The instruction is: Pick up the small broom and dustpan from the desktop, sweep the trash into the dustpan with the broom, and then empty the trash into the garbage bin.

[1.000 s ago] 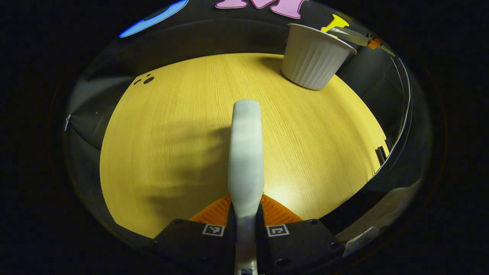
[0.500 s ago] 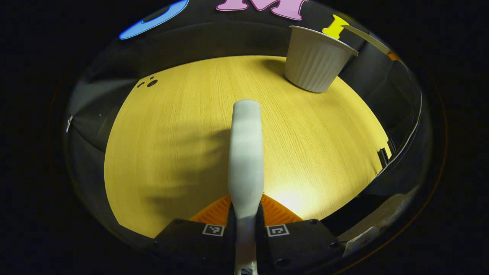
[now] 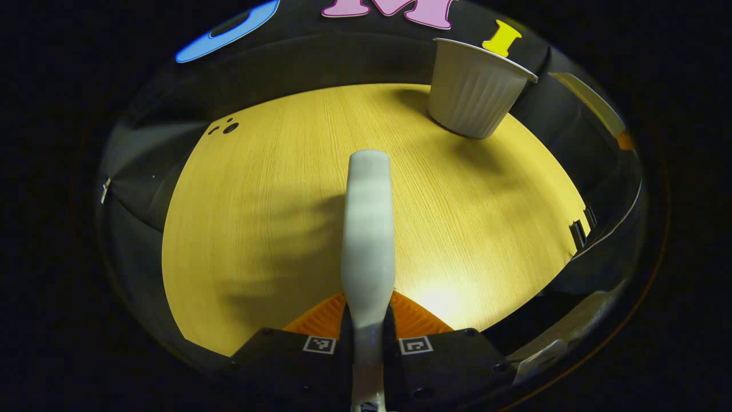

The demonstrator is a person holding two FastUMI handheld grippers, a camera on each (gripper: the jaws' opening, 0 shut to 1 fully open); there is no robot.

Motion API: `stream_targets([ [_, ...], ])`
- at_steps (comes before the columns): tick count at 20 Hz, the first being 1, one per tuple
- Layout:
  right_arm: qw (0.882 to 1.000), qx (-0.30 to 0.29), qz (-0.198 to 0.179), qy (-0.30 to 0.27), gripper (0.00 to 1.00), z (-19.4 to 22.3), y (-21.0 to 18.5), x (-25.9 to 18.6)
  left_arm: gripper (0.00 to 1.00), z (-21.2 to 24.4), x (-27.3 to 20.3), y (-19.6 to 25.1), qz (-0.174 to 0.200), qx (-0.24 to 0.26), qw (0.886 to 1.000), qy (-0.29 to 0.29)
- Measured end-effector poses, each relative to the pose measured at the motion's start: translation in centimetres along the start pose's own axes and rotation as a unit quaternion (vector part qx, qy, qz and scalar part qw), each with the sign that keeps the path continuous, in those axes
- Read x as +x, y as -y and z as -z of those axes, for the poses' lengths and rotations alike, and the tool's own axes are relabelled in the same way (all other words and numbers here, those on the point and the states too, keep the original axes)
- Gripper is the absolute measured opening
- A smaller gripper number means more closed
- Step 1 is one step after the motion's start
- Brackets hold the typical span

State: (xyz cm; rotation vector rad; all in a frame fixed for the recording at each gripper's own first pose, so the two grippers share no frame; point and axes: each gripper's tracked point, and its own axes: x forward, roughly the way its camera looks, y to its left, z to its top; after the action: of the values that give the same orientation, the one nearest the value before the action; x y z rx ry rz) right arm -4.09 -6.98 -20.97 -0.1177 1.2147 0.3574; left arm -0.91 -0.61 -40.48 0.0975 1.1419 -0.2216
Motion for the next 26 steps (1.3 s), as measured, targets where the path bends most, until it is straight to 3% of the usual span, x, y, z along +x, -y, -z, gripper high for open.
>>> stream_targets([
  [4, 0.999, 0.028, -0.028, -0.026, 0.36, 3.7, -5.4, 5.1, 0.26, 0.0, 0.4, -0.4, -0.005, 0.0, 1.0, -0.003],
  [9, 0.997, 0.035, -0.033, -0.054, 0.36, 6.7, -10.1, 12.0, 0.26, 0.3, 1.6, -1.5, -0.025, 0.014, 1.0, -0.009],
  [11, 0.997, 0.031, -0.027, -0.062, 0.39, 7.1, -10.7, 14.2, 0.26, 0.6, 2.0, -1.9, -0.028, 0.015, 0.999, -0.013],
  [12, 0.997, 0.035, -0.026, -0.062, 0.33, 7.0, -11.0, 15.0, 0.26, 0.6, 2.3, -1.9, -0.03, 0.013, 0.999, -0.013],
  [13, 0.997, 0.039, -0.027, -0.063, 0.39, 6.9, -11.3, 15.8, 0.26, 0.8, 2.6, -2.1, -0.031, 0.011, 0.999, -0.016],
  [19, 0.997, 0.04, -0.021, -0.069, 0.39, 6.4, -12.2, 18.5, 0.26, 1.4, 3.6, -3.4, -0.039, 0.006, 0.999, -0.027],
  [21, 0.996, 0.046, -0.024, -0.069, 0.33, 6.4, -12.4, 19.5, 0.26, 1.4, 3.1, -3.3, -0.04, 0.004, 0.999, -0.031],
  [23, 0.996, 0.043, -0.021, -0.071, 0.39, 6.5, -12.3, 20.2, 0.26, 1.1, 2.9, -2.9, -0.039, 0.004, 0.999, -0.037],
  [24, 0.996, 0.042, -0.018, -0.074, 0.32, 6.7, -12.3, 20.5, 0.26, 1.0, 2.6, -3.1, -0.038, 0.005, 0.998, -0.04],
  [26, 0.996, 0.043, -0.019, -0.08, 0.33, 7.1, -12.5, 21.1, 0.27, 0.7, 2.5, -3.2, -0.039, 0.007, 0.998, -0.044],
])
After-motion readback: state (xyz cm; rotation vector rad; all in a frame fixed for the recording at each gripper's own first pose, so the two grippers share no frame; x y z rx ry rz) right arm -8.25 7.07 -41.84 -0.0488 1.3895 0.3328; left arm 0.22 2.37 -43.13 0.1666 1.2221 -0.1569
